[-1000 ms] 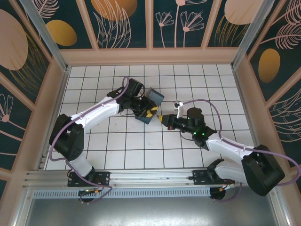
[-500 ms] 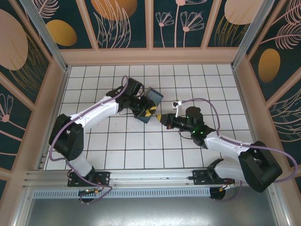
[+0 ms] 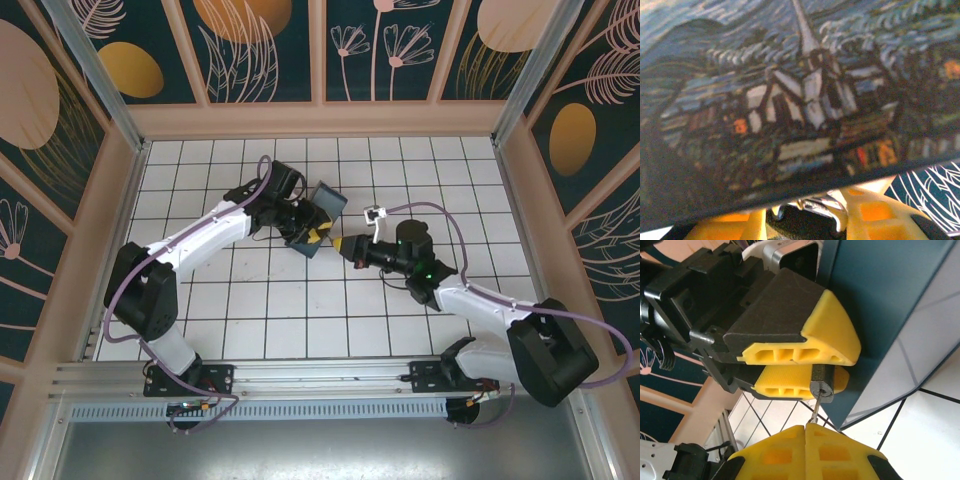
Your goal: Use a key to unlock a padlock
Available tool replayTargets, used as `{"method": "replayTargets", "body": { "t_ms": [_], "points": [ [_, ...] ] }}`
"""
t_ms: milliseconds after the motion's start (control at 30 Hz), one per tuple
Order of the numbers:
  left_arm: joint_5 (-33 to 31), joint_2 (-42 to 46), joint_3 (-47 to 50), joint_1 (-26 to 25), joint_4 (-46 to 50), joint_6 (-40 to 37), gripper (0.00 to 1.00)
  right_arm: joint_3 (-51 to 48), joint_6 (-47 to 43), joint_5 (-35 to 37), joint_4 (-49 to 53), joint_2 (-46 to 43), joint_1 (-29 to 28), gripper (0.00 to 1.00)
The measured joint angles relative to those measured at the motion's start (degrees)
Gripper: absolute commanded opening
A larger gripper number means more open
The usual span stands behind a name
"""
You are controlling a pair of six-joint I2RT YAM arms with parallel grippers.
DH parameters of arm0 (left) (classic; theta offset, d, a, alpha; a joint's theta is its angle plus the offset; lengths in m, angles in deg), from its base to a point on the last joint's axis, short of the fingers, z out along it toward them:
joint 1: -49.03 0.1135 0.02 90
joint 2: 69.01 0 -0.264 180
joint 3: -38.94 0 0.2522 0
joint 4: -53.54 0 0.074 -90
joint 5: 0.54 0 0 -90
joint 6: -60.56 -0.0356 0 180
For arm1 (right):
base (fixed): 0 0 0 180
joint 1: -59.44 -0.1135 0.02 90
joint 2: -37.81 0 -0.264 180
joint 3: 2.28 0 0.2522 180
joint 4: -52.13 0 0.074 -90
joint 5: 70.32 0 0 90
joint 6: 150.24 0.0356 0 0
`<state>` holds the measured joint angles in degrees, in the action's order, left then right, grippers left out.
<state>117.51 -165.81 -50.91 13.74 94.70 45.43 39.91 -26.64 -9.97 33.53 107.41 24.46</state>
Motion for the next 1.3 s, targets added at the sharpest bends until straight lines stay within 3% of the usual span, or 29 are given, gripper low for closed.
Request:
{"method": "replayTargets", "body": {
  "t_ms": [267, 433, 767, 1300],
  "points": [
    [-0.24, 0.0, 0.15, 0.28, -0.22, 0.39, 0.27, 0.35, -0.31, 1.55, -0.31, 0.48, -0.61, 0.0],
    [-3.34, 0.0, -0.15, 0.87, 1.53, 0.07, 0.25, 5.44, -3.74, 7.63, 7.48, 2.64, -4.2, 0.0],
    [-4.13, 0.0, -0.37, 0.5, 1.68, 0.2, 0.24, 5.81, -6.8, 14.34, 10.82, 1.16, -6.29, 0.0],
    [-4.13, -0.61, -1.62, 0.15, 3.08, -0.7, 0.24, 6.03, -8.0, 8.13, 11.23, 1.29, -3.23, 0.0]
  ]
}}
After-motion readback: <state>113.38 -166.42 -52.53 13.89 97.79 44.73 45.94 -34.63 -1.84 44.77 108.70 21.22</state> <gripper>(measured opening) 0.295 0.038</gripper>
